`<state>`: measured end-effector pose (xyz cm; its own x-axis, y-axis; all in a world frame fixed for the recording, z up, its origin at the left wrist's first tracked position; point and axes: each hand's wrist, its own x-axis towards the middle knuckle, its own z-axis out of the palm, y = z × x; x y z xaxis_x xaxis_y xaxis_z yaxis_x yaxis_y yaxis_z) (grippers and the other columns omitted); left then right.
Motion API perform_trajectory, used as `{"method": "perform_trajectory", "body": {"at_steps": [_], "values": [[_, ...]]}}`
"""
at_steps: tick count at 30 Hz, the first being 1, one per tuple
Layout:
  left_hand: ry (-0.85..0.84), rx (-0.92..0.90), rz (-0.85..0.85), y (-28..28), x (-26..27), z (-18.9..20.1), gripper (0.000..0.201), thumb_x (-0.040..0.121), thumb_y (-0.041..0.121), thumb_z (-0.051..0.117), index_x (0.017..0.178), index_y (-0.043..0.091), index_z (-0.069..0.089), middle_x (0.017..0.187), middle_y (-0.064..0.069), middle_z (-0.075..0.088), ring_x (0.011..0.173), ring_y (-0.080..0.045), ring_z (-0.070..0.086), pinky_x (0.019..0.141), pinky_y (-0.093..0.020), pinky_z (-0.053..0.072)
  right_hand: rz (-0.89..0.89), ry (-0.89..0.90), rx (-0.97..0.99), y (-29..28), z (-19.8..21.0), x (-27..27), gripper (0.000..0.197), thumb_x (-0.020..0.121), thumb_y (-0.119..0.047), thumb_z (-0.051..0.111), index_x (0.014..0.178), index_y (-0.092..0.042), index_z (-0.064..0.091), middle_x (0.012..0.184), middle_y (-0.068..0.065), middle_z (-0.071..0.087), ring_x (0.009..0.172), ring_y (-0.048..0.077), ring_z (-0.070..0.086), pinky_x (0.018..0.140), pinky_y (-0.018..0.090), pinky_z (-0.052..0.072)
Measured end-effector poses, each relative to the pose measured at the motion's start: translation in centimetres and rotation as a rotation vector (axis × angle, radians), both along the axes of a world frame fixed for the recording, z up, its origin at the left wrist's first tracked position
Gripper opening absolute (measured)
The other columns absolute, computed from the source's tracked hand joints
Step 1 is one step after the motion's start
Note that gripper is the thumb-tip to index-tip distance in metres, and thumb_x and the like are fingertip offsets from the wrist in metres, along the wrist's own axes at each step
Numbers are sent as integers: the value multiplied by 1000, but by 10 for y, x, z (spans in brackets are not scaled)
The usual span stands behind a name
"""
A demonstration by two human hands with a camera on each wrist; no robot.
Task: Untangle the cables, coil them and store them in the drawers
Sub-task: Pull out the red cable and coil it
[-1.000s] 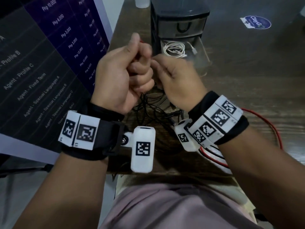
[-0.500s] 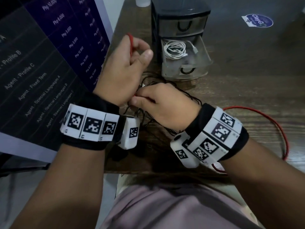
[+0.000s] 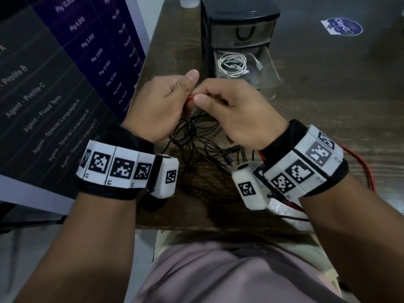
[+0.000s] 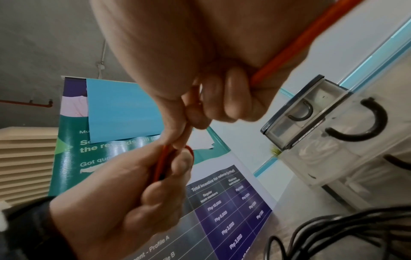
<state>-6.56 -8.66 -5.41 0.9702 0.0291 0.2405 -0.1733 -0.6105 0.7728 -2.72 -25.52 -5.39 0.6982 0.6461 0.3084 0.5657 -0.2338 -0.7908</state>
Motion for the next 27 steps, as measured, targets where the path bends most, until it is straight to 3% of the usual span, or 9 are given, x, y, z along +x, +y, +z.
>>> {"method": "perform_trajectory", "body": {"at_steps": [3,8,11,15,17,20,23,25,27], "values": [[11,-28,-4,-1,-3,1,56,103,45,41,62,16,65,45,2,57,37,-5,48,46,-15,36,-65,53,110,-4,4,3,15,89,-19,72,88,-5,74,79,1,74,77,13,71,79,36,58],[5,-177,-18,-10,-9,2,60,101,44,48,60,5,67,35,-5,50,29,-13,40,42,-16,34,-296,40,170,-7,7,6,30,70,-32,87,72,-6,73,68,4,72,61,23,67,59,40,58],[54,-284,-13,-9,-8,1,58,101,42,48,57,7,61,32,0,41,28,-13,32,38,-23,26,-279,47,163,-8,5,11,14,82,-24,78,86,-11,77,76,-1,73,70,11,67,69,39,59],[84,-440,-153,-11,-11,1,42,103,30,46,76,8,70,33,5,38,29,-12,25,38,-24,21,-298,-28,215,-8,4,17,11,90,-16,69,98,-15,76,87,-14,71,80,-3,65,73,18,51],[83,-591,-251,-17,-12,5,41,105,25,39,86,5,70,34,6,37,28,-11,22,37,-22,20,-346,-65,263,-7,5,16,11,89,-22,70,95,-14,76,83,-9,73,79,4,68,73,27,55],[67,-765,-344,-24,-12,14,39,106,20,32,97,2,65,39,5,38,30,-10,22,37,-27,17,-365,-43,217,-5,3,17,24,94,-30,63,89,-10,75,67,0,68,62,11,64,60,35,52],[53,-885,-380,-30,-10,19,30,104,10,31,108,-2,57,51,2,47,42,-10,35,47,-26,29,-311,-41,112,4,-6,8,21,98,-22,51,88,-20,70,73,-5,67,72,11,65,68,35,53],[36,-912,-366,-34,-9,21,27,102,6,31,115,-3,54,61,0,55,54,-13,43,58,-26,37,-293,-15,14,11,-12,-2,33,92,-11,49,73,-37,53,71,-14,60,76,11,61,70,30,48],[5,-910,-309,-36,-8,20,29,102,5,32,123,-4,51,72,-3,63,64,-15,48,64,-25,42,-272,-7,-100,14,-15,-9,42,90,-1,46,70,-38,44,68,-17,50,75,12,55,68,29,43]]}}
